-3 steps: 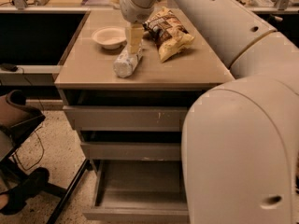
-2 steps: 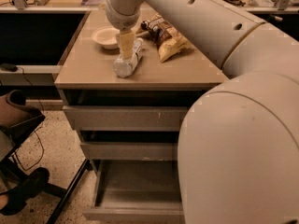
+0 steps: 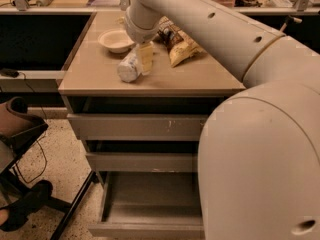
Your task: Place blue plastic bottle into bottom drawer
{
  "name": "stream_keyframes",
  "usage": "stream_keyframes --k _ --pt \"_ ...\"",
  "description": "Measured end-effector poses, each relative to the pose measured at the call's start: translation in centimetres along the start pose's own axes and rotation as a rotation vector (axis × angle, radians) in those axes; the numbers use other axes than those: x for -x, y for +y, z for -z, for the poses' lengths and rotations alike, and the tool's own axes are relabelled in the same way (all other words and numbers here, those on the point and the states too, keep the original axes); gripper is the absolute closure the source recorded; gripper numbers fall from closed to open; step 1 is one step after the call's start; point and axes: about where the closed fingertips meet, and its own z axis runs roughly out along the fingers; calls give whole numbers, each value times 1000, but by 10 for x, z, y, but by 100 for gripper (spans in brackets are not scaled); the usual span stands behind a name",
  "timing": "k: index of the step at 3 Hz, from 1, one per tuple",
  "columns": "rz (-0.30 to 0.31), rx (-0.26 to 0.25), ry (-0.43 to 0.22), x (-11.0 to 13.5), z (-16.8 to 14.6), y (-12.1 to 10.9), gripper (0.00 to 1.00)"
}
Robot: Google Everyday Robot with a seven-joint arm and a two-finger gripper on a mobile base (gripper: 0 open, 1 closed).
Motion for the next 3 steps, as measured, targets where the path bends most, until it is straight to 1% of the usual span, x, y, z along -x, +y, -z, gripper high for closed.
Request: stream_keyframes --k 1,2,3 --pt "1 -36 -182 -5 -16 5 0" --pt "57 -54 -219 0 -17 2 0" --pt "57 -53 -218 0 -18 3 0"
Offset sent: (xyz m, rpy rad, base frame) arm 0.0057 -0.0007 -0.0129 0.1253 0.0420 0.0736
